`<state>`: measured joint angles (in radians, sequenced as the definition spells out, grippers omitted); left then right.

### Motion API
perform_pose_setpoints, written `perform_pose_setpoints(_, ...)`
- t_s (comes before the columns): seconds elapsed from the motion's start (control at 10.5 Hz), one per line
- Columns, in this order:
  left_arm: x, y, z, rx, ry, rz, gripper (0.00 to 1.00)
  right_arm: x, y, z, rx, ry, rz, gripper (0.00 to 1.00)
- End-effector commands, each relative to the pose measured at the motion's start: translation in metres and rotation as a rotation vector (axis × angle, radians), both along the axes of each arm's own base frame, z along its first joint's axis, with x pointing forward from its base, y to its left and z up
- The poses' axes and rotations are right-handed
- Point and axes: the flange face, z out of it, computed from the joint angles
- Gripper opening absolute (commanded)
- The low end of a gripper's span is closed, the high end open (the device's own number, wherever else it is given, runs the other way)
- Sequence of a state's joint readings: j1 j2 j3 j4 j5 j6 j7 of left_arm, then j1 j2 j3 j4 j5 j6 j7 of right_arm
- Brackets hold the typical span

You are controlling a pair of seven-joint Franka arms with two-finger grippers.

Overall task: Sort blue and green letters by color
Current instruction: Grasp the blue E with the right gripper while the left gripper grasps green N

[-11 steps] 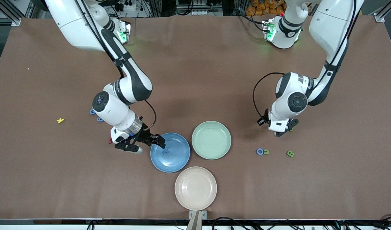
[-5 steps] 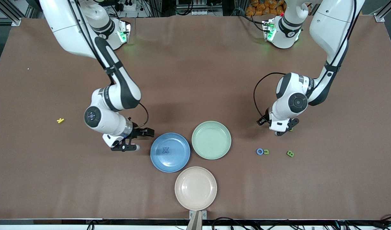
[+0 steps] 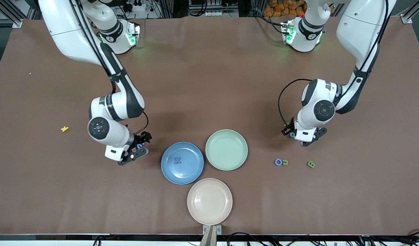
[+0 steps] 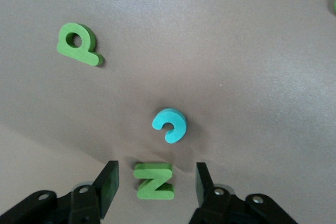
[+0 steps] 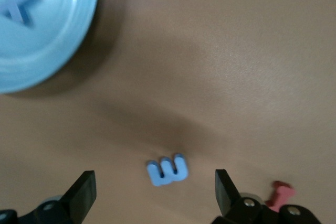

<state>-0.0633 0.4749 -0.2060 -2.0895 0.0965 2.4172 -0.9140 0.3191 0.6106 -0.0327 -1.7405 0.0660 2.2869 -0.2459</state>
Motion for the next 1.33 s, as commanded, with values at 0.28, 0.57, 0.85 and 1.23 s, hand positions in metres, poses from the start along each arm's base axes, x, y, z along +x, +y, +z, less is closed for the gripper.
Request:
perform_pose_setpoints(0.28,-0.005,-0.005,-0.010,0.001,-0.020,-0.009,0.67,-0.038,0.006,-0.057,-0.031,-0.097,0.175,1.00)
perform_pose_setpoints(0.57,-0.008,-0.007,-0.014,0.000,-0.017,-0.014,0.60,-0.034,-0.005,-0.055,-0.026,-0.095,0.224,1.00)
perform_pose_setpoints(0.85,-0.009,-0.006,-0.014,0.001,-0.016,-0.013,0.48,-0.030,-0.015,-0.054,-0.021,-0.095,0.237,1.00)
perform_pose_setpoints(1.23,-0.002,-0.030,-0.004,-0.009,-0.044,-0.044,0.00,-0.031,-0.013,-0.050,-0.010,-0.071,0.247,1.00)
